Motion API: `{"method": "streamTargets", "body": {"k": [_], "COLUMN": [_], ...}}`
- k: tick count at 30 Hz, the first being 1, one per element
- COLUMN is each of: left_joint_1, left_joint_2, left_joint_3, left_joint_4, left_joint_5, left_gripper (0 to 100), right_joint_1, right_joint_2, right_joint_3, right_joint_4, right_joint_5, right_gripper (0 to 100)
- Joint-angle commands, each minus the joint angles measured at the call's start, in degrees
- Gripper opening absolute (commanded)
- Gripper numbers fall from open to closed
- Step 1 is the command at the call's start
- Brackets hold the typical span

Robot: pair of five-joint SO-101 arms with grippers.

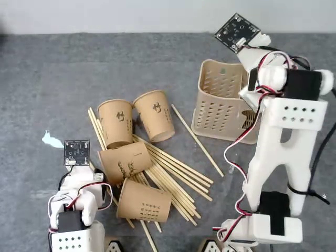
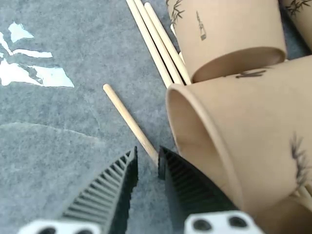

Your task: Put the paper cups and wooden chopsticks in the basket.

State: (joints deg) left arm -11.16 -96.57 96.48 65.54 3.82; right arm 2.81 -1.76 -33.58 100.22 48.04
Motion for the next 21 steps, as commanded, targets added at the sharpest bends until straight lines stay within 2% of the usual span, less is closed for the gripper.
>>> {"method": "streamTargets", "body": {"k": [1,5,8,10,13,21], "left_joint_1": [-0.4,-0.4,-0.4,-0.4,-0.4,-0.4], "left_joint_2": [-0.2,-0.2,-0.2,-0.2,-0.2,-0.2], "left_joint_3": [-0.6,-0.6,-0.6,-0.6,-0.6,-0.6], "left_joint_4": [-0.5,-0.5,-0.5,-0.5,-0.5,-0.5], "left_joint_5": [-0.4,-0.4,-0.4,-0.4,-0.4,-0.4], "left_gripper": [8,8,8,8,8,8], "right_joint_1": [0.4,-1.7,-6.0,-9.2,-15.0,-31.9], "right_joint_2": [-3.7,-7.7,-10.3,-11.6,-12.3,-12.0], "right_joint_3": [-2.8,-2.7,-2.5,-2.5,-1.3,13.9], "right_joint_4": [1.5,1.7,2.7,2.7,2.7,0.2], "right_joint_5": [-1.2,-5.1,-6.0,-10.0,-16.7,-26.7], "right_gripper": [19.8,21.6,21.6,21.6,21.6,21.6]}}
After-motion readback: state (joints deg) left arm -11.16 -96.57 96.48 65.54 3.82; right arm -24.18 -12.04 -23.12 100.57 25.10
